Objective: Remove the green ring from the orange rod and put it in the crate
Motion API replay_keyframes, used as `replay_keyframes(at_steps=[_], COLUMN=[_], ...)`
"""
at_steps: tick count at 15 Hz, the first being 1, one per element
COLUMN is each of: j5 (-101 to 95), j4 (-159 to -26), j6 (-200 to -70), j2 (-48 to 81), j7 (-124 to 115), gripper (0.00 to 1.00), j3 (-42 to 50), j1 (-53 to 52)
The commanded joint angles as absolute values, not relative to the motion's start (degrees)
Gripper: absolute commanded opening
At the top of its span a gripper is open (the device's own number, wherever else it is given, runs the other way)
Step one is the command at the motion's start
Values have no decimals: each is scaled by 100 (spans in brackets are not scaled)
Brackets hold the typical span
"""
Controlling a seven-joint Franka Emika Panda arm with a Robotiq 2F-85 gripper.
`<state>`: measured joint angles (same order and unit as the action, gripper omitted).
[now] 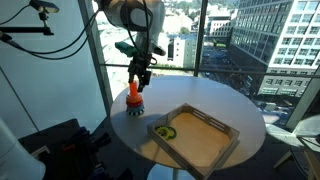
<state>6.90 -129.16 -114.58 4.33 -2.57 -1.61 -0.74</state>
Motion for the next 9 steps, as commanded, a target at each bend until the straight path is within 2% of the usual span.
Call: replay_keyframes(at_steps=[1,9], j5=[613,496], j4=[-13116,-13375], j6=[-11164,-10849], j2=[-170,-1269], j7=[-385,-852], gripper=[100,100], j3=[-232,-432], j1=[-201,-385])
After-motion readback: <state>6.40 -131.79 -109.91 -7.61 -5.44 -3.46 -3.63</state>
